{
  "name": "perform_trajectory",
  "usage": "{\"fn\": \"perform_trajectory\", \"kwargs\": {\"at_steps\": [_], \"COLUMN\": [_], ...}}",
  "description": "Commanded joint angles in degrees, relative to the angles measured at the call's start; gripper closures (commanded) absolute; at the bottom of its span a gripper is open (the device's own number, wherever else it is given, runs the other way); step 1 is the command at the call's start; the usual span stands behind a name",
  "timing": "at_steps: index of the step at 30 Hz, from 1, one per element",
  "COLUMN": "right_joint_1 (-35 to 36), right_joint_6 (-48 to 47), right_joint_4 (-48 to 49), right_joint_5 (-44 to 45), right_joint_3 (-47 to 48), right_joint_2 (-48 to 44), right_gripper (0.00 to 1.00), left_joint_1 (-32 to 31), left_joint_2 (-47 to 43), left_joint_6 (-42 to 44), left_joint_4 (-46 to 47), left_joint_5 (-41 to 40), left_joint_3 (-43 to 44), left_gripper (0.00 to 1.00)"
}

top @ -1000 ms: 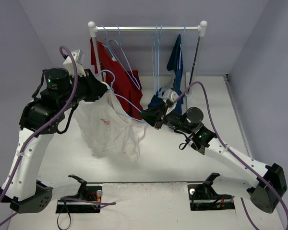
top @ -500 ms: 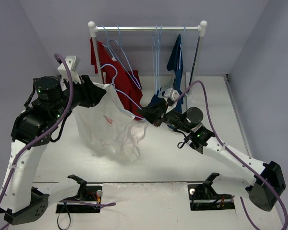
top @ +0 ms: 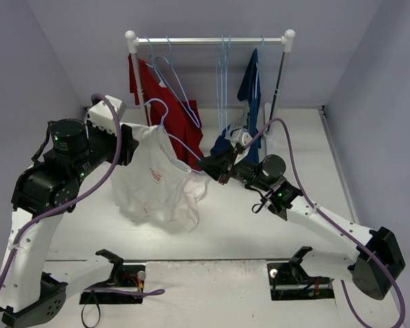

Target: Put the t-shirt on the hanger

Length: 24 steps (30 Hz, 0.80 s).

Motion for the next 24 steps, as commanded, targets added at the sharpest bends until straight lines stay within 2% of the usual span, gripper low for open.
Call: {"fn": "perform_trajectory", "kwargs": {"at_steps": [1,4,6,9,13,24], "right_joint_1": [-0.9,-0.9,-0.9,-0.9,-0.9,-0.8], "right_joint_6": [-0.3,-0.2,-0.2,-0.9,-1.3,-0.7], "right_joint_4": [7.6,6.7,6.0,4.7,4.0,3.5], "right_joint_5": [-2.9,-5.1,-6.4,-7.6,-8.8,-13.3], "right_joint_3": [-0.7,-0.5,0.0,0.4,0.3,0.7], "right_joint_2": [-1.8,-1.7,-1.4,-1.5,-1.8,-2.4], "right_gripper": [1.0,1.0,1.0,1.0,1.0,1.0], "left_joint_1": [-0.1,-0.1,-0.2,-0.1,-0.1,1.3], "left_joint_2": [-0.2,1.7,2.7,2.5,1.1,3.7], "left_joint_6": [17.9,23.9,28.1,30.7,35.6,41.4], "left_joint_4": [0.8,-0.9,-3.9,-6.4,-7.8,-10.0], "left_joint_5": [-1.3,-0.2,3.7,10.3,12.2,16.9], "left_joint_3": [3.1,3.8,4.9,4.5,1.4,0.8], "left_gripper": [0.49,0.43,0.35,0.3,0.23,0.21]}}
